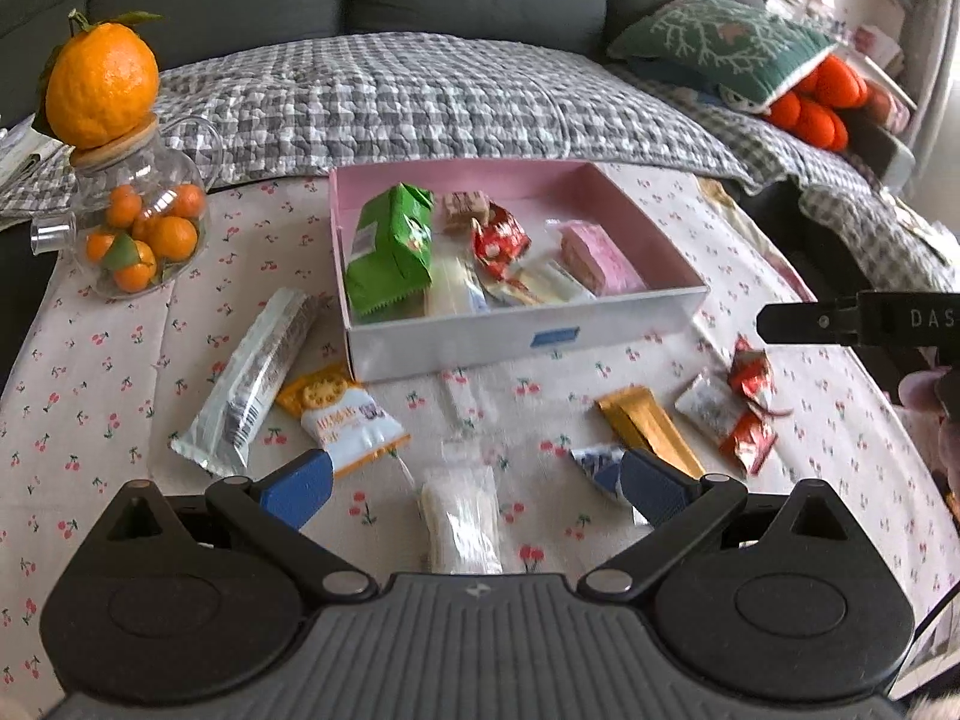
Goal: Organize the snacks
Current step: 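Move both tools back toward the remaining snacks on the cloth, then grasp the clear-wrapped white bar with the left tool while the right grasps a red candy pack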
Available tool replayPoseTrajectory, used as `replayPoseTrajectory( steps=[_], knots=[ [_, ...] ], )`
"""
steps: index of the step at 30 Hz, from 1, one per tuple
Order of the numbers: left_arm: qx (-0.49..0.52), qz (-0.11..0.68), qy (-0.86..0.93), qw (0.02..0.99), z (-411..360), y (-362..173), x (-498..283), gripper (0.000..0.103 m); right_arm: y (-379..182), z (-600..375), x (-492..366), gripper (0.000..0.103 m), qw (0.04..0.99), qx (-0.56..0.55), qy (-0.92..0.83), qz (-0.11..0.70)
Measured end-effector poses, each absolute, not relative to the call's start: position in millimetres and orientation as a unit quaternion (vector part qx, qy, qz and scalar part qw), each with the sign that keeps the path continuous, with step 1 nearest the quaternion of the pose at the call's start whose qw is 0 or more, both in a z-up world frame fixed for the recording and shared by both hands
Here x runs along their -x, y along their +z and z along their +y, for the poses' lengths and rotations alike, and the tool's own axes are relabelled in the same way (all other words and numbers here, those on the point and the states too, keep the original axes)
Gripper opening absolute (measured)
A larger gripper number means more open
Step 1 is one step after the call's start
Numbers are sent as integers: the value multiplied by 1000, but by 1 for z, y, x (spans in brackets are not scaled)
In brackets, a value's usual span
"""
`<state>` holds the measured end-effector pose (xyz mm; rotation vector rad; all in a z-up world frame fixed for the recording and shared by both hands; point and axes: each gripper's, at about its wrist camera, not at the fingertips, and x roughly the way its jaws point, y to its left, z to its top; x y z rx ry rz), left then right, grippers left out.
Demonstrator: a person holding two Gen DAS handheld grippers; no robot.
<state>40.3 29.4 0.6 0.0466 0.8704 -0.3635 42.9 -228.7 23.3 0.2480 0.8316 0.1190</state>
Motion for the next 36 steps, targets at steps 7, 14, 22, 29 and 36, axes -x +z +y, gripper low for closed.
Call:
replayPoseTrajectory(
  steps=[7,14,22,29,36],
  knots=[
    [-52,414,-203,886,21,-12,-22,102,9,-227,-29,94,905,-84,76,409],
    [-92,419,-206,879,9,-29,-12,102,-7,-236,-24,94,899,-67,76,426],
    [-64,439,-184,877,20,-38,-23,102,-21,-267,-37,94,881,-142,41,449],
    [-17,457,-177,871,29,-42,-32,93,-29,-275,-54,94,862,-197,10,467],
    [-7,470,-164,868,32,-45,-38,78,-38,-269,-65,93,842,-226,-11,489]
  ],
)
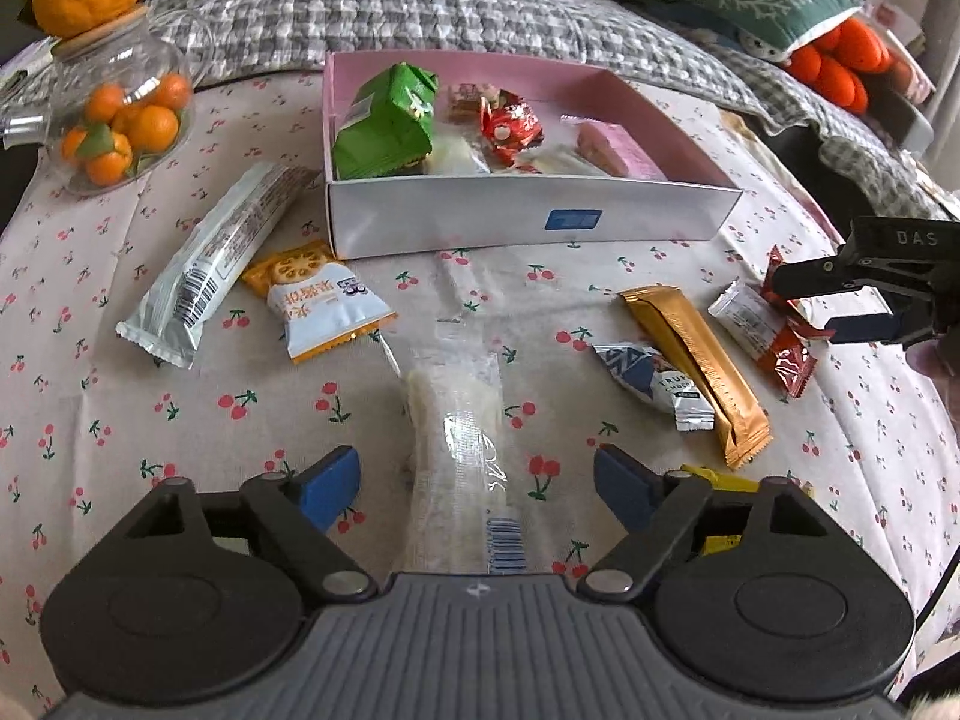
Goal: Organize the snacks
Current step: 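Grasp the clear-wrapped white bar with the left tool while the right grasps a red candy pack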
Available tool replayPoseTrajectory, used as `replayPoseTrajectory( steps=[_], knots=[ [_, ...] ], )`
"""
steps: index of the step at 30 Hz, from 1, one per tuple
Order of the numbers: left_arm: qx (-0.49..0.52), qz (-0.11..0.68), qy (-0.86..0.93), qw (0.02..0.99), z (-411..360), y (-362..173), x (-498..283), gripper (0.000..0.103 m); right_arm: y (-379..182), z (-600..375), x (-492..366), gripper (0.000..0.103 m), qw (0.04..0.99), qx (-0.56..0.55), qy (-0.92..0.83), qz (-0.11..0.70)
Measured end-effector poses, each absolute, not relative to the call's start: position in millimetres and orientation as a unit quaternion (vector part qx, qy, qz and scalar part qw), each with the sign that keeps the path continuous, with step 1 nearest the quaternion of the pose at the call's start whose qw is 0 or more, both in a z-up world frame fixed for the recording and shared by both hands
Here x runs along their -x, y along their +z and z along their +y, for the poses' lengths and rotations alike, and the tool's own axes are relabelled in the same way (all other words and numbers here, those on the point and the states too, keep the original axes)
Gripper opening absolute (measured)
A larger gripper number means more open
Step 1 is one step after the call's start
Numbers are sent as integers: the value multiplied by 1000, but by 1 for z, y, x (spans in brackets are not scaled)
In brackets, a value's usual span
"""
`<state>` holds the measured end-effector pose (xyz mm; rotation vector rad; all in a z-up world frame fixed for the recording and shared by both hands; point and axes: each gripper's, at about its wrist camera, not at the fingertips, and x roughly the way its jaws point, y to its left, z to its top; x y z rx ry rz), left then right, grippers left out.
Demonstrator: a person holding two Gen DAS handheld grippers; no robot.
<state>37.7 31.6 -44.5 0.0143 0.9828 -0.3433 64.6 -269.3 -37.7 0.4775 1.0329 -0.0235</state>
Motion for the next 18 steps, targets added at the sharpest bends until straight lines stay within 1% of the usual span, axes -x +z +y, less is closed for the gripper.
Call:
replayPoseTrajectory(
  steps=[3,6,7,8,10,14,16,17,18],
  knots=[
    [-10,472,-161,867,30,-44,-40,72,-40,-269,-67,93,841,-234,-22,488],
    [-13,475,-162,865,29,-43,-42,67,-39,-268,-69,87,842,-232,-32,486],
    [-15,476,-163,864,28,-43,-42,67,-39,-268,-70,83,842,-232,-35,486],
    [-18,476,-164,864,28,-43,-42,66,-39,-268,-70,81,842,-231,-38,486],
    [-27,476,-164,864,27,-44,-43,65,-38,-267,-71,72,844,-223,-44,486],
    [-39,474,-165,864,24,-44,-42,56,-38,-265,-71,61,847,-202,-52,489],
    [-45,474,-165,864,23,-44,-42,53,-37,-263,-70,50,848,-185,-57,493],
    [-48,474,-164,864,22,-44,-42,51,-37,-262,-69,48,849,-179,-59,494],
    [-51,473,-163,864,21,-44,-42,49,-37,-262,-69,43,849,-173,-60,495]
  ],
)
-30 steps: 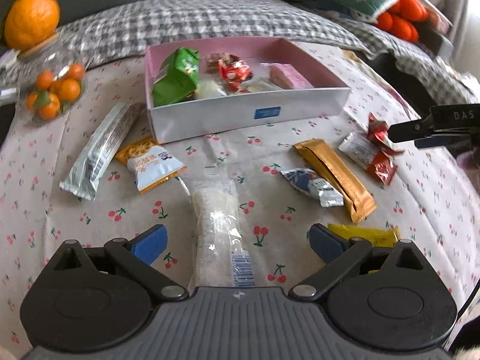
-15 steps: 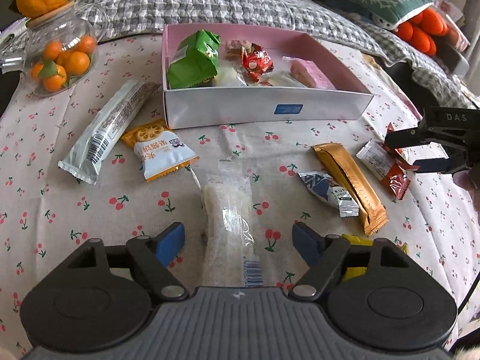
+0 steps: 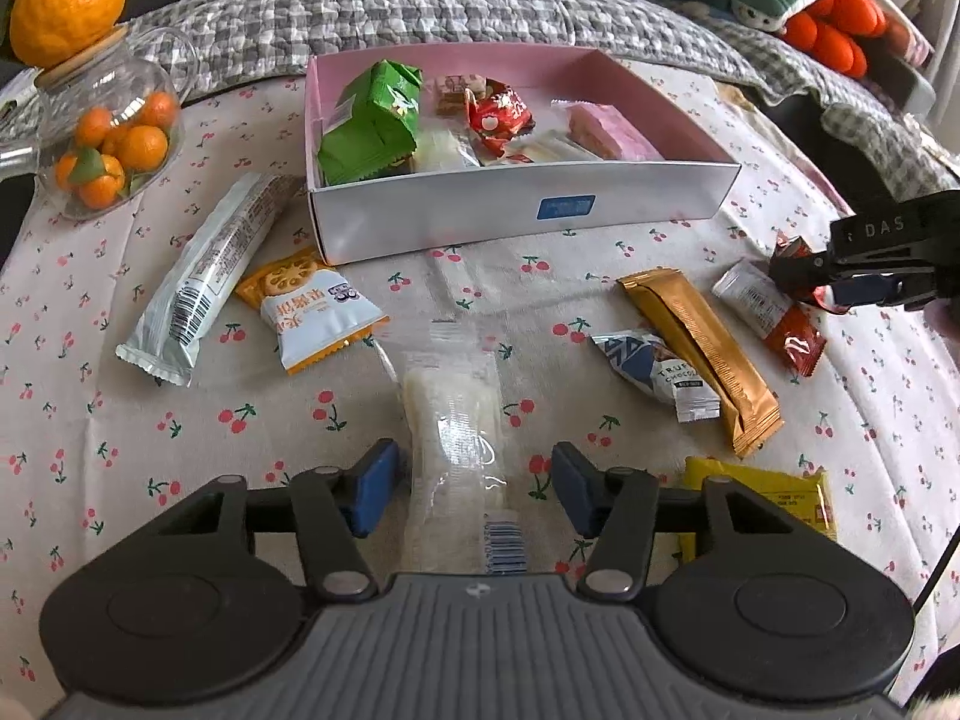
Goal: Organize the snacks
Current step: 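Grasp the clear-wrapped white bar with the left tool while the right grasps a red candy pack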
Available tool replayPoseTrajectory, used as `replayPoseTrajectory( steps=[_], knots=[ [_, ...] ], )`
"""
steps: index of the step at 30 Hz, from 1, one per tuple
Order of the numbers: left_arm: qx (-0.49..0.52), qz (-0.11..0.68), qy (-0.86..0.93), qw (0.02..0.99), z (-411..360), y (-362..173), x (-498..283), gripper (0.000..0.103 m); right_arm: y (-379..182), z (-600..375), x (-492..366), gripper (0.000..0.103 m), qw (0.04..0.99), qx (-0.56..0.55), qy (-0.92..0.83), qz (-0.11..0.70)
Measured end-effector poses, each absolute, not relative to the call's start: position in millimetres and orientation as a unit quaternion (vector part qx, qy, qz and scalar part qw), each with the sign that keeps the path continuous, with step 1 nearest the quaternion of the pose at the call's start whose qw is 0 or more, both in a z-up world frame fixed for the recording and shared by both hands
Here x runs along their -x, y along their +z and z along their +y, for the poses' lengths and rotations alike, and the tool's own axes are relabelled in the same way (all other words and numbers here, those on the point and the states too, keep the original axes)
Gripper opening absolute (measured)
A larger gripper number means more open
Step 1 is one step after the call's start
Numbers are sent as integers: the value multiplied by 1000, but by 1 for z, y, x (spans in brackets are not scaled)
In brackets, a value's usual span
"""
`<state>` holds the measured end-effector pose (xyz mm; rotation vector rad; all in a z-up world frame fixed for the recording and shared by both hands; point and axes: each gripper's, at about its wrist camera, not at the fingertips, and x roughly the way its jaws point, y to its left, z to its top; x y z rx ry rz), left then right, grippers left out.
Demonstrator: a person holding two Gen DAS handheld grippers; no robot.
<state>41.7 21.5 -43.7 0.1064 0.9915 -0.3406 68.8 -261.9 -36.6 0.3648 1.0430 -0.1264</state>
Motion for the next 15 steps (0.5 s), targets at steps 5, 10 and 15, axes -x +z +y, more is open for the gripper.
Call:
replayPoseTrajectory(
  steps=[5,10,15],
  knots=[
    [-49,475,-159,864,22,-43,-43,32,-36,-263,-67,37,848,-174,-60,497],
    [-36,480,-162,861,24,-40,-44,27,-35,-265,-66,34,845,-180,-62,500],
    [-21,488,-166,857,26,-37,-45,25,-33,-267,-66,34,840,-194,-60,503]
  ],
)
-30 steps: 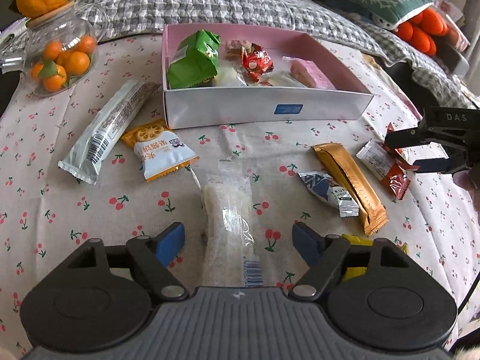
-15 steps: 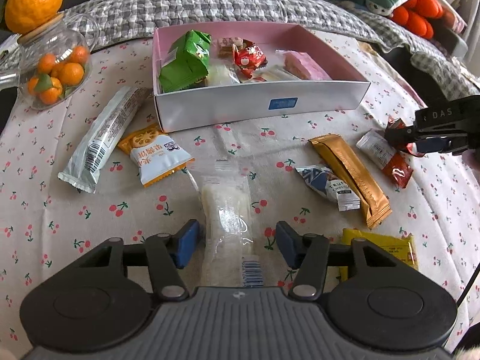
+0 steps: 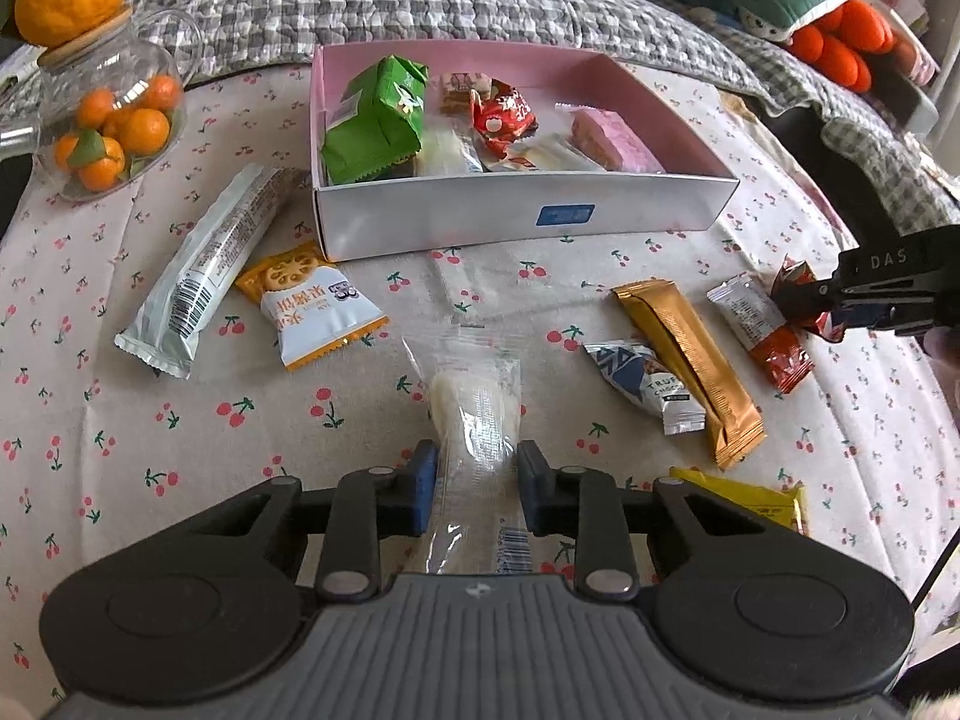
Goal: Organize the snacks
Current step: 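Grasp the clear-wrapped white bar with the left tool while the right grasps a red candy pack, then carry both snacks over the pink box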
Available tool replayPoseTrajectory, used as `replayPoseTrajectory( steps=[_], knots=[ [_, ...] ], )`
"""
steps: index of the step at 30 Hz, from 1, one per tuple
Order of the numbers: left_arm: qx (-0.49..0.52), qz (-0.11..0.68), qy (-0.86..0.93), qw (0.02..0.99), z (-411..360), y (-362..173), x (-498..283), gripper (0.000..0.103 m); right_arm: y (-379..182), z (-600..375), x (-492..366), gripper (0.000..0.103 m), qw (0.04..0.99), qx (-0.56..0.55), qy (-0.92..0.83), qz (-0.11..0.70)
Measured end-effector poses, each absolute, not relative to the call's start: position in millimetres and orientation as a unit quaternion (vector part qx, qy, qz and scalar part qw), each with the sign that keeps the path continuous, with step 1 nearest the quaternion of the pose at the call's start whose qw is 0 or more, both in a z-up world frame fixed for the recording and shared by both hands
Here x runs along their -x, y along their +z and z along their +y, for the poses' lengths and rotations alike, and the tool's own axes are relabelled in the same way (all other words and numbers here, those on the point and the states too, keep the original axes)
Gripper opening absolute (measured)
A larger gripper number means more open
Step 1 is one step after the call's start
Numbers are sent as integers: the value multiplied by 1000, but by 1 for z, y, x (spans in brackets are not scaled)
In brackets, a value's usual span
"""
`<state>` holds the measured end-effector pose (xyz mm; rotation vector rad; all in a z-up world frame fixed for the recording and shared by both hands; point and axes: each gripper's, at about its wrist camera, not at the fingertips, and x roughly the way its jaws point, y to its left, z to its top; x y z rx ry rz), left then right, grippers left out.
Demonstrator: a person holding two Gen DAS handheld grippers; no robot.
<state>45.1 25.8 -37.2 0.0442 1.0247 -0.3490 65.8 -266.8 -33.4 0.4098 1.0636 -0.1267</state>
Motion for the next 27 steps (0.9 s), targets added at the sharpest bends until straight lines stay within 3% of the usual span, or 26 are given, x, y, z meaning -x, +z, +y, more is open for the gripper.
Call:
replayPoseTrajectory(
  steps=[27],
  knots=[
    [69,444,-172,876,34,9,-65,23,11,-262,-78,34,839,-291,-29,459]
  ],
)
